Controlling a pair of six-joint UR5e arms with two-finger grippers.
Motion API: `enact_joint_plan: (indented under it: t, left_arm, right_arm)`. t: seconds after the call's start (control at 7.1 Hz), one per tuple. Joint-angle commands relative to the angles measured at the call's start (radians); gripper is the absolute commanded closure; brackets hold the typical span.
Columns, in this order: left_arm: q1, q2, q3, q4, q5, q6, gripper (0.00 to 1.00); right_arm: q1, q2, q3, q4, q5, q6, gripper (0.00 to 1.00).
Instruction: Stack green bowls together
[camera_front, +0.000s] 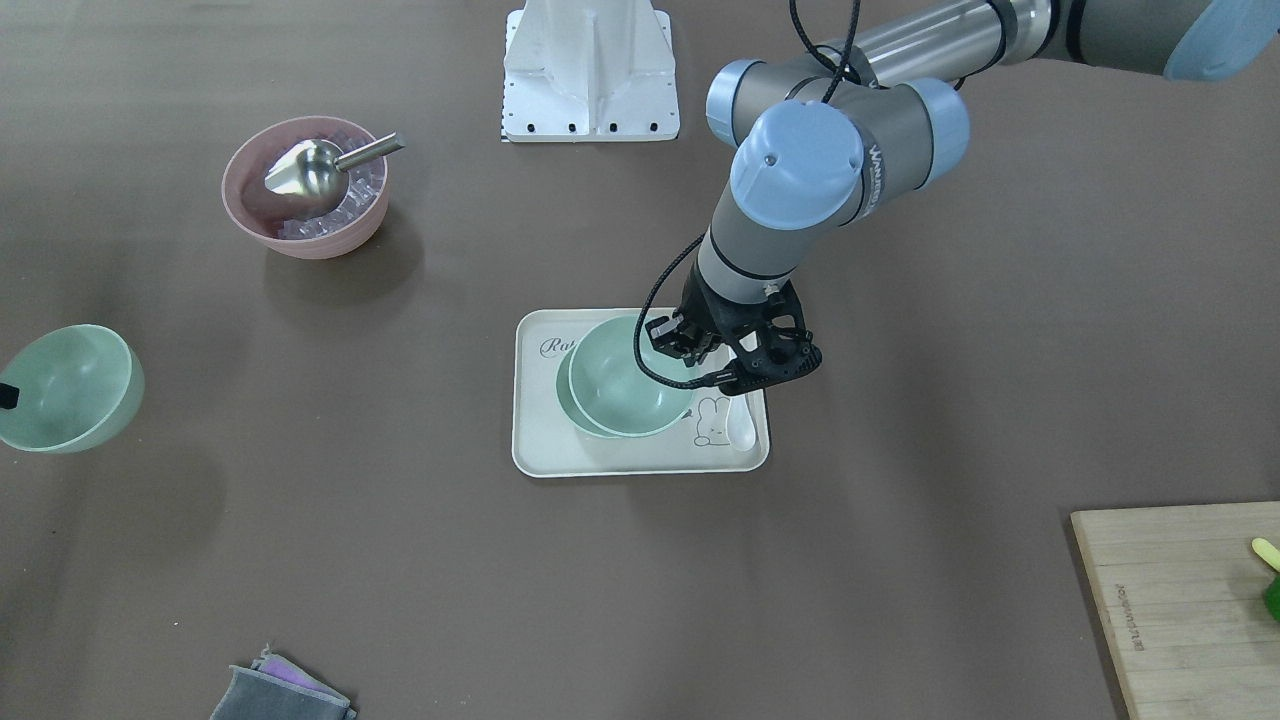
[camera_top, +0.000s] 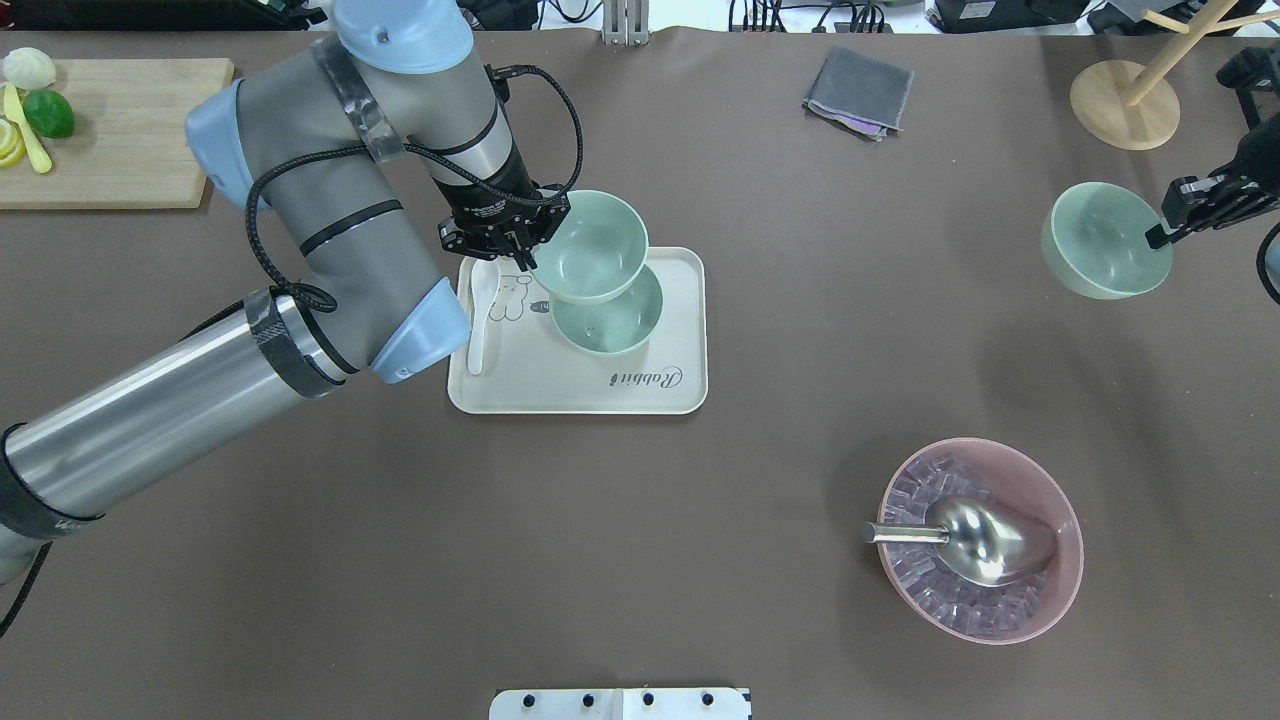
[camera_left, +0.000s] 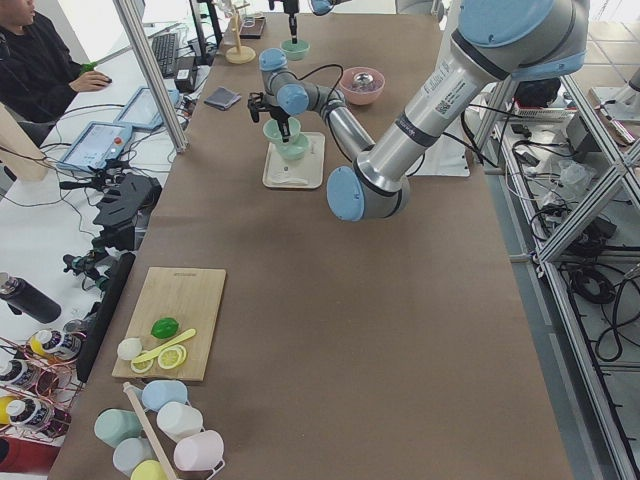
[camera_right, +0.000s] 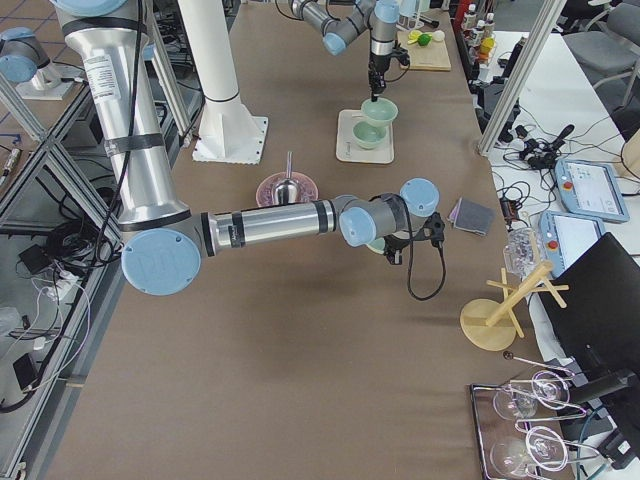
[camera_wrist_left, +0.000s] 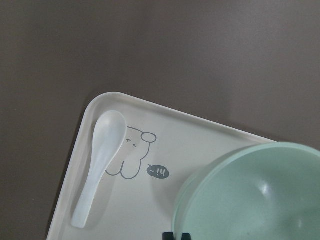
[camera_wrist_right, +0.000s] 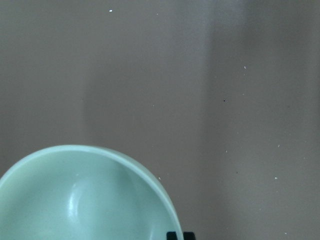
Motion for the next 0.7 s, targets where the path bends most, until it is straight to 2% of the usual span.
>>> enact_joint_plan:
  t: [0.0, 0.56]
  left_arm:
    - [0.035, -0.004, 0.016, -0.012, 0.002, -0.027, 1.00]
    - [0.059, -0.001, 0.027, -0.015, 0.031, -0.027, 1.00]
  right_arm:
    - [0.001, 0.004, 0.000, 0.000, 0.000, 0.000, 1.00]
    - [0.000, 0.006, 0.000, 0.000, -0.009, 0.005, 1.00]
